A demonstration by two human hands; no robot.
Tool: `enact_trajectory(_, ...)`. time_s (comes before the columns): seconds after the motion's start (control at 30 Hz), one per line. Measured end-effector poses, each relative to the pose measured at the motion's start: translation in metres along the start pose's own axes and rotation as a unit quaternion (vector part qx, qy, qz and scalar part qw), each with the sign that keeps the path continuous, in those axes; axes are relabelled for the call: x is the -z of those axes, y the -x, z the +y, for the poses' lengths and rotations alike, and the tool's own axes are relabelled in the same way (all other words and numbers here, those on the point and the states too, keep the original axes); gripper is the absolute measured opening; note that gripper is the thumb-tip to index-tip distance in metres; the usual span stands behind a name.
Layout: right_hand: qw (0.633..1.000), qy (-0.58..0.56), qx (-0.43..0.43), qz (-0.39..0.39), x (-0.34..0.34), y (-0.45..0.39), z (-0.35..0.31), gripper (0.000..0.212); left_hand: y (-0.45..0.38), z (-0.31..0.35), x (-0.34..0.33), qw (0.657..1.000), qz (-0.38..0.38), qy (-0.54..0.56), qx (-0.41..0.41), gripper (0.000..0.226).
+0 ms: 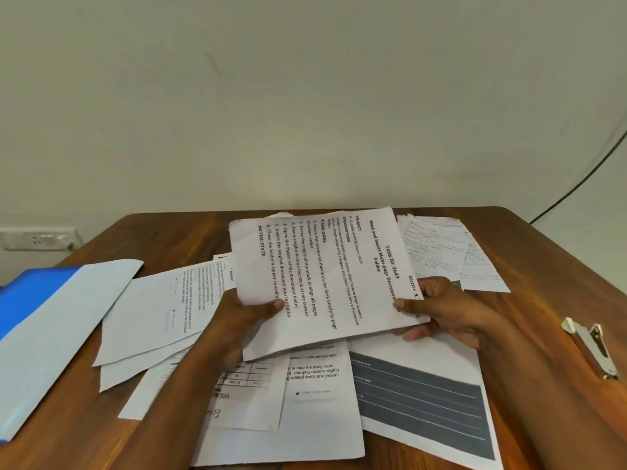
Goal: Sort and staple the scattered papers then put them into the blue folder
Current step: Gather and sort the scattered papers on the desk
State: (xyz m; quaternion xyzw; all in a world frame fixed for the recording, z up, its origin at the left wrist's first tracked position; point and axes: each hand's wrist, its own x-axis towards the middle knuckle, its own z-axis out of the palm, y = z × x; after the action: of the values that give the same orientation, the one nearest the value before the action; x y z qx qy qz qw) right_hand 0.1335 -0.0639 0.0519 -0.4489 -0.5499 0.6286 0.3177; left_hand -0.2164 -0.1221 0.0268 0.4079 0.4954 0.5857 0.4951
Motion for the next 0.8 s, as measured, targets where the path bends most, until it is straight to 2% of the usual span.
enact_trajectory(0.1, 0.997, -0.022, -0.047, -0.052, 0.008, 0.003, -0.004, 0.045, 0.0, 0.001, 0.0, 0.999, -0.004, -0.001, 0.036, 0.058)
enact_trajectory(0.23, 0.995, -0.038, -0.081, -0.053, 0.014, 0.003, -0.007, 0.045, 0.0, -0.001, 0.002, 0.998, -0.001, -0.005, 0.055, 0.077)
enact_trajectory(0.33, 0.994, -0.049, -0.083, -0.045, 0.015, 0.002, -0.007, 0.044, -0.001, -0.002, 0.003, 0.998, 0.004, 0.003, 0.058, 0.06)
enact_trajectory(0.4, 0.995, -0.057, -0.081, -0.025, 0.014, 0.002, -0.008, 0.04, -0.001, -0.002, 0.003, 0.999, 0.006, 0.008, 0.052, 0.056)
enact_trajectory(0.47, 0.995, -0.061, -0.08, -0.007, 0.012, 0.003, -0.008, 0.035, -0.001, -0.003, 0.004, 0.999, 0.006, 0.012, 0.048, 0.063)
enact_trajectory(0.53, 0.995, -0.058, -0.081, 0.008, 0.011, 0.005, -0.009, 0.031, -0.002, -0.007, 0.005, 0.999, 0.006, 0.002, 0.05, 0.083)
enact_trajectory(0.6, 0.995, -0.058, -0.083, 0.016, 0.011, 0.005, -0.008, 0.03, -0.005, -0.012, 0.006, 0.998, 0.025, -0.038, 0.047, 0.096)
enact_trajectory(0.7, 0.994, -0.053, -0.091, 0.027, 0.012, 0.004, -0.007, 0.03, 0.001, -0.004, -0.006, 0.982, 0.081, -0.17, 0.014, 0.07)
enact_trajectory(0.73, 0.994, -0.048, -0.095, 0.031, 0.012, 0.002, -0.006, 0.031, 0.004, -0.001, -0.01, 0.967, 0.112, -0.231, 0.002, 0.07)
enact_trajectory(0.8, 0.993, -0.043, -0.101, 0.039, 0.012, 0.001, -0.005, 0.032, 0.01, 0.004, -0.02, 0.925, 0.171, -0.339, -0.028, 0.095)
